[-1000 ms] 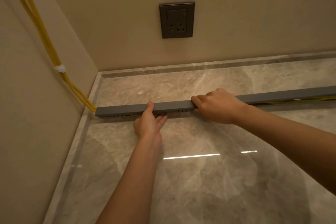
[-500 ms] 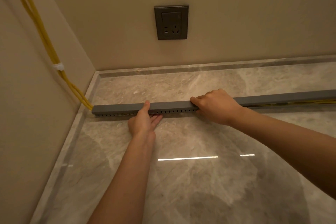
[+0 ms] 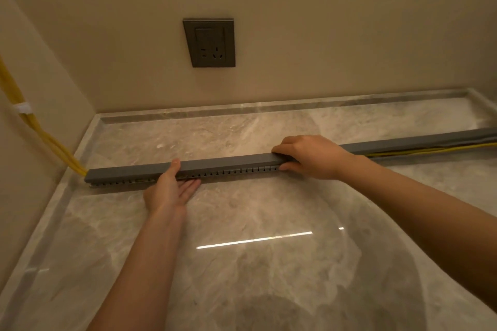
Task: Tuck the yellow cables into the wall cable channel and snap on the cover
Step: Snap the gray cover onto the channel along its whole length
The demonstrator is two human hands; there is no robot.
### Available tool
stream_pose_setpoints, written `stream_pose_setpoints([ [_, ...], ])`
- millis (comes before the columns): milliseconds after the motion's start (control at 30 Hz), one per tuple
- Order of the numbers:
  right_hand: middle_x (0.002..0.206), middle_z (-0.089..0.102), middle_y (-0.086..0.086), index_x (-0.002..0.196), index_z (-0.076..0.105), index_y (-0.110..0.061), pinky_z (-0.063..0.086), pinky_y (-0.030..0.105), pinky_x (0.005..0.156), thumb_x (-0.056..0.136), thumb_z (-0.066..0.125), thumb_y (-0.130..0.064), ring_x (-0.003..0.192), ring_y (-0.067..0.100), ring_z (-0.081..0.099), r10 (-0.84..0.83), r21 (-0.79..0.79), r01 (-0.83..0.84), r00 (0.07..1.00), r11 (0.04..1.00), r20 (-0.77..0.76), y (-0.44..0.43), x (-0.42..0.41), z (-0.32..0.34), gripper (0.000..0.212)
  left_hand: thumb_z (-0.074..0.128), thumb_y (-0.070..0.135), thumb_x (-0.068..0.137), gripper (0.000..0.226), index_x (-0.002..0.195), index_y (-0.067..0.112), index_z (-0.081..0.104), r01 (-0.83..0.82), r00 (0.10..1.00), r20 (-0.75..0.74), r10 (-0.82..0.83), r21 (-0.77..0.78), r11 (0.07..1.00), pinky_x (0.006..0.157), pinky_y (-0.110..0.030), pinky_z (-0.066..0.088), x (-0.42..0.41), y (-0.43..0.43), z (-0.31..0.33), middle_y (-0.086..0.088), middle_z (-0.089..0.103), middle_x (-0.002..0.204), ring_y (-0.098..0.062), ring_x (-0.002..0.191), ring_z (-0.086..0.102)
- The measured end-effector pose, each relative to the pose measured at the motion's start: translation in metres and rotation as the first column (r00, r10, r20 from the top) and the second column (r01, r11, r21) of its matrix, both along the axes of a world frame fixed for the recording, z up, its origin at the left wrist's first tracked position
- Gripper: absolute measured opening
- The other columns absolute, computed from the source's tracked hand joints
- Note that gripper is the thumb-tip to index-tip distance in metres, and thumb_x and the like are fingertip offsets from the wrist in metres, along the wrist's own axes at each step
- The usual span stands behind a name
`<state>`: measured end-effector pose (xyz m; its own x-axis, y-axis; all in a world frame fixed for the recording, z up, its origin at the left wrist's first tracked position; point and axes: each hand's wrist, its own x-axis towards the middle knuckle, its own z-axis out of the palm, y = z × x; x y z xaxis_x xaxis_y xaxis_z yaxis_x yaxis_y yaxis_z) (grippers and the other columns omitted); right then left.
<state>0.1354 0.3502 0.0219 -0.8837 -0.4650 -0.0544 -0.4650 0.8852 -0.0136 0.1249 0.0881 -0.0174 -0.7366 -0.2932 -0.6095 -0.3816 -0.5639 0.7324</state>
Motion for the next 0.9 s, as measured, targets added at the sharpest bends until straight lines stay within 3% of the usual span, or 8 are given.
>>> stream_pose_setpoints([
  [167, 0.101, 0.06, 0.001, 0.112, 0.058, -0.018, 0.04, 0.031, 0.06, 0.093, 0.05, -0.032, 0.092, 0.02, 0.055, 0.044, 0.072, -0.034, 0.989, 0.997, -0.144, -0.004, 0.001, -0.003, 0.025, 0.068, 0.014, 0.084, 0.034, 0.111, 0.005, 0.05, 0.004, 1.0, -0.011, -0.004, 0.035, 0.999, 0.079, -0.037, 0.055, 0.0, 0.0, 0.002, -0.021, 0.059, 0.113, -0.029, 0.092, 0.063],
  [533, 0.106, 0.06, 0.001, 0.118, 0.054, -0.018, 0.045, 0.032, 0.064, 0.096, 0.041, -0.036, 0.094, 0.019, 0.054, 0.125, 0.15, -0.097, 0.974, 0.984, -0.191, -0.004, 0.004, -0.004, 0.031, 0.069, 0.012, 0.083, 0.035, 0.11, 0.003, 0.05, -0.02, 1.0, -0.021, 0.021, 0.038, 0.999, 0.075, -0.038, 0.056, 0.001, 0.0, 0.002, -0.02, 0.059, 0.105, -0.028, 0.084, 0.062],
  [633, 0.107, 0.057, 0.001, 0.12, 0.05, -0.018, 0.046, 0.033, 0.065, 0.096, 0.037, -0.038, 0.094, 0.02, 0.053, 0.12, 0.188, -0.087, 0.978, 0.978, -0.173, -0.007, 0.007, -0.008, 0.034, 0.069, 0.012, 0.082, 0.028, 0.102, 0.004, 0.051, -0.018, 1.0, -0.019, 0.019, 0.021, 1.0, 0.076, -0.038, 0.057, 0.002, 0.0, 0.001, -0.02, 0.061, 0.102, -0.028, 0.082, 0.064],
  [767, 0.084, 0.059, -0.002, 0.098, 0.06, -0.021, 0.037, 0.029, 0.055, 0.091, 0.039, -0.051, 0.07, 0.017, 0.054, 0.056, 0.172, -0.045, 0.996, 0.984, -0.065, -0.02, -0.006, 0.004, 0.037, 0.069, 0.012, 0.083, 0.025, 0.099, 0.003, 0.052, -0.01, 1.0, -0.018, 0.01, 0.008, 1.0, 0.073, -0.037, 0.057, 0.003, -0.001, 0.002, -0.021, 0.062, 0.098, -0.029, 0.083, 0.066],
  [900, 0.057, 0.051, 0.0, 0.062, 0.054, -0.014, 0.035, 0.029, 0.052, 0.093, 0.033, -0.056, 0.053, 0.016, 0.048, -0.139, -0.134, 0.165, 0.972, 0.977, 0.189, -0.05, -0.032, 0.007, 0.057, 0.067, 0.012, 0.084, 0.03, 0.106, 0.002, 0.05, -0.006, 0.999, -0.033, 0.007, 0.019, 1.0, 0.072, -0.036, 0.056, 0.005, -0.001, 0.003, -0.02, 0.062, 0.097, -0.029, 0.083, 0.066],
])
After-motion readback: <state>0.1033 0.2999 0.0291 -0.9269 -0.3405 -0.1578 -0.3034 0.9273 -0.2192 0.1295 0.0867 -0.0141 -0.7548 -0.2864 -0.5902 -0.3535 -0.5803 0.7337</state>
